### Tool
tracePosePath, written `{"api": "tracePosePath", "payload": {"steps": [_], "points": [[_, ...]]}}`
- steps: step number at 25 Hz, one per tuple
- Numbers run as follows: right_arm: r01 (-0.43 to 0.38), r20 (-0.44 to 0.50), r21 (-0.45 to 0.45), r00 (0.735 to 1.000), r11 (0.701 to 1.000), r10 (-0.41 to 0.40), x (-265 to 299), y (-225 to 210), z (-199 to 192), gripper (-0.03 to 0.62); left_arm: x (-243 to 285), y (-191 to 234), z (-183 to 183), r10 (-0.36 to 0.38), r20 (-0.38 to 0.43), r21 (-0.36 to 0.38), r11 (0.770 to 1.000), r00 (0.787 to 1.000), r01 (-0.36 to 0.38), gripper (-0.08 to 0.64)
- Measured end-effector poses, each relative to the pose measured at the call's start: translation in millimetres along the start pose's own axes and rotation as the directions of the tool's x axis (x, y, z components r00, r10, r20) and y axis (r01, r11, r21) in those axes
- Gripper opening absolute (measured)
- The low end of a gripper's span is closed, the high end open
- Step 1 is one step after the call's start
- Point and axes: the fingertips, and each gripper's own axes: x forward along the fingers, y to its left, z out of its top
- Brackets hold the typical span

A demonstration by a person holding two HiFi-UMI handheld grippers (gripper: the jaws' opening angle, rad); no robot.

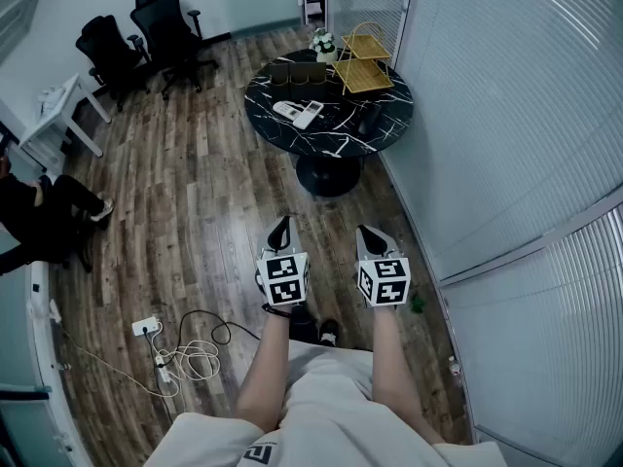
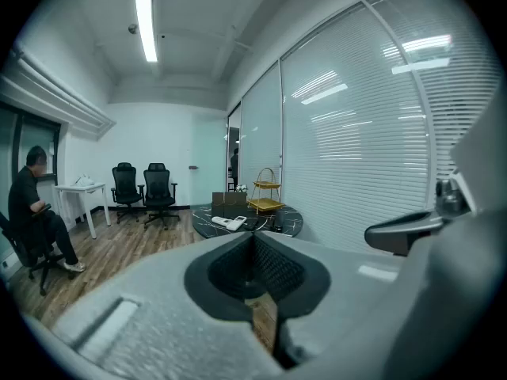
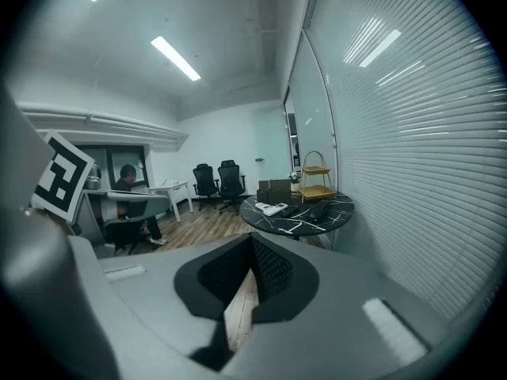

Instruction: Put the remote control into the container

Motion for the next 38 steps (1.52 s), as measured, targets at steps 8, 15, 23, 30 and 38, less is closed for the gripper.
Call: {"api": "tracePosePath", "payload": {"steps": [8, 15, 23, 30, 38], "points": [[-0.022, -0.004, 0.003, 1.000, 1.000, 0.022, 16, 18, 13, 0.000, -7, 23, 12, -0.013, 0.006, -0.001, 1.000, 1.000, 0.013, 0.005], [-0.042, 0.001, -0.024, 0.999, 0.999, 0.042, 36, 22, 22, 0.000, -4, 43, 18, 0.029, 0.013, 0.001, 1.000, 0.999, -0.029, 0.005], [-0.051, 0.037, 0.015, 0.998, 0.999, 0.051, 51, 15, 27, 0.002, -6, 86, 36, 0.126, 0.083, -0.006, 0.992, 0.989, -0.126, 0.005], [-0.054, 0.012, 0.058, 0.999, 0.997, 0.053, 95, -10, 34, 0.002, 50, 108, 52, 0.145, 0.133, -0.024, 0.989, 0.980, -0.143, 0.005], [-0.050, -0.008, 0.145, 0.999, 0.988, 0.052, 161, -61, 63, 0.002, 147, 110, 78, 0.040, 0.079, -0.024, 0.999, 0.996, -0.039, 0.005]]}}
